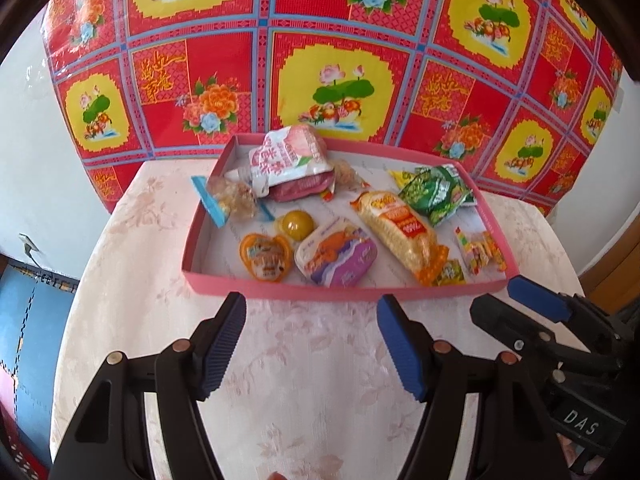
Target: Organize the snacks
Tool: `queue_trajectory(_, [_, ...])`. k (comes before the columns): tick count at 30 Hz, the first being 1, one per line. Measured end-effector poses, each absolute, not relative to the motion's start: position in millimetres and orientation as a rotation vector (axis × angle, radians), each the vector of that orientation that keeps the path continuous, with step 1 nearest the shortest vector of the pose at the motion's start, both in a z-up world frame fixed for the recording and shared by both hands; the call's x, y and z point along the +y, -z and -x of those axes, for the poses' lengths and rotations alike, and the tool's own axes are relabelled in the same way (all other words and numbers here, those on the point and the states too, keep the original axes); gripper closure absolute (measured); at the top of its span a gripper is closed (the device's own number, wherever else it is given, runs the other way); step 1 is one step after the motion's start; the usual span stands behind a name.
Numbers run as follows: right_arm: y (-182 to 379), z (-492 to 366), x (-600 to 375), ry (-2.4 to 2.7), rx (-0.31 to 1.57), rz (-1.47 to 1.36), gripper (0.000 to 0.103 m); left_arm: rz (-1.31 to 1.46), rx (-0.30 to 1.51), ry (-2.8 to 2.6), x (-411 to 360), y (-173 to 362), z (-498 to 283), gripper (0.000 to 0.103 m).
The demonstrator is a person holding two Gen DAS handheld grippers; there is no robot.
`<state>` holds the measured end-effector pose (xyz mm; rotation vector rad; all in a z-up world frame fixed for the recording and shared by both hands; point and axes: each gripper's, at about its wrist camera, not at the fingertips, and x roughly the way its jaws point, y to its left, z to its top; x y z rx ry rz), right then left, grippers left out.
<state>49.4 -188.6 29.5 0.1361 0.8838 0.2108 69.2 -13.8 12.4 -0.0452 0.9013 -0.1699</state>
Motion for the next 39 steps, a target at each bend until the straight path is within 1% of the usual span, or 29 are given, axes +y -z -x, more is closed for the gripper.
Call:
queue_trajectory(14, [2.1, -45.1, -197.4, -0.067, 0.957, -0.112, 0.04, -0.003, 0.991, 0.15, -23.7, 20.2, -63.0, 0.032])
queue_trajectory(20, [10.2, -48.0, -198.4, -0.025, 0.955, -0.107, 0.04, -0.029, 0.982, 0.131, -27.4, 21.2, -64.4, 0.031])
queue_trajectory(25, [13.6, -47.0, -195.2, 0.015, 0.918, -0.073, 0.04, -0.039, 0.966, 0.103, -30.3, 21.4, -63.6, 0.031])
queue_trajectory(35, [14.7, -49.4, -191.8, 0.054, 0.93, -0.033, 0.04, -0.03, 0.947, 0.091, -29.0, 22.5, -63.9, 0.031])
queue_trajectory(39, [15.0, -49.7, -190.1, 0.052, 0.933, -0.022, 0.037, -0.028, 0.943, 0.09, -28.7, 22.2, -63.5, 0.031])
